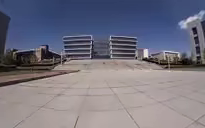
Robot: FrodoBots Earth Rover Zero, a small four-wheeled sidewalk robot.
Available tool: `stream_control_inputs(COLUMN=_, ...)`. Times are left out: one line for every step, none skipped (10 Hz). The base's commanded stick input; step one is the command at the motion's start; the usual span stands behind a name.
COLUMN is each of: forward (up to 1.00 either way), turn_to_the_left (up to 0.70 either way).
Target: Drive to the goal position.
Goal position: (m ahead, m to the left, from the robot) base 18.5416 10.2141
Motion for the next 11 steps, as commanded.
stream_control_inputs(forward=0.7, turn_to_the_left=0.01)
stream_control_inputs(forward=0.7, turn_to_the_left=0.01)
stream_control_inputs(forward=0.7, turn_to_the_left=0.01)
stream_control_inputs(forward=0.7, turn_to_the_left=0.01)
stream_control_inputs(forward=0.7, turn_to_the_left=0.01)
stream_control_inputs(forward=0.7, turn_to_the_left=0.01)
stream_control_inputs(forward=0.7, turn_to_the_left=0.01)
stream_control_inputs(forward=0.7, turn_to_the_left=0.01)
stream_control_inputs(forward=0.7, turn_to_the_left=0.01)
stream_control_inputs(forward=0.7, turn_to_the_left=0.01)
stream_control_inputs(forward=0.7, turn_to_the_left=0.01)
